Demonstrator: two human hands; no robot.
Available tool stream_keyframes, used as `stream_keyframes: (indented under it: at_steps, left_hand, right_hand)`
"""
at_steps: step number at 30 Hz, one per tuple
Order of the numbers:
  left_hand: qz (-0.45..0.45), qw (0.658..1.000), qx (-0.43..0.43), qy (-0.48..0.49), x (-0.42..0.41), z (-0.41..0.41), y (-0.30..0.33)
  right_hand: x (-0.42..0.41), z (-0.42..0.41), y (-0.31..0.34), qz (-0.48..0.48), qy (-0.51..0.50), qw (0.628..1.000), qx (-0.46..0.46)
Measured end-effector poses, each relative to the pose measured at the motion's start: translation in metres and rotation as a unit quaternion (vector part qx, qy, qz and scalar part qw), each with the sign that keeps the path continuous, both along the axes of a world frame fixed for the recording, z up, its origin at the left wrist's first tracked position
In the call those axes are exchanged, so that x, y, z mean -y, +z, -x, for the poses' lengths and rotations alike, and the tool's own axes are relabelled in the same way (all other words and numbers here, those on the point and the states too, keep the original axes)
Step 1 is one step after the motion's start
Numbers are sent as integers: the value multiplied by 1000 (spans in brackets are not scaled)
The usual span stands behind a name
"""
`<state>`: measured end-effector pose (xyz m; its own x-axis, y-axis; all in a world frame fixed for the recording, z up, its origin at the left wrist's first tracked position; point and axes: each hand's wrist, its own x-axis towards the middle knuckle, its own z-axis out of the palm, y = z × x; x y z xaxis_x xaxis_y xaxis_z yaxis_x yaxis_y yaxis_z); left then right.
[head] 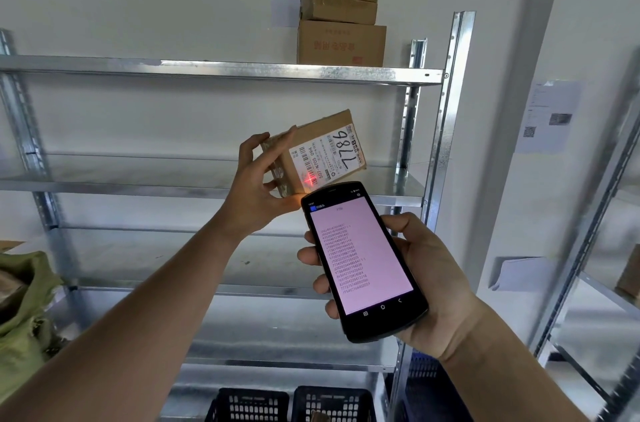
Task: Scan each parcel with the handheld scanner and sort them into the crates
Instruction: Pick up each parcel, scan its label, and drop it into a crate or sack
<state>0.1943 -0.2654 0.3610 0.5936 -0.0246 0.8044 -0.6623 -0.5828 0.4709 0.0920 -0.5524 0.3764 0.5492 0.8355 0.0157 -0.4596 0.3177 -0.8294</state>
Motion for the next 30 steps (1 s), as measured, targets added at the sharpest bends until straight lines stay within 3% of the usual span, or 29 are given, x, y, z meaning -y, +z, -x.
stream_keyframes:
  at_steps: [8,30]
  left_hand:
    - [37,999,-4,-6,-3,-6,-9]
    - [17,999,-40,14,-16,-1,-17]
  right_hand:
    - [0,-7,-2,-1,-8,1000,0]
    - [-9,-28,-4,-34,-61,997,-20]
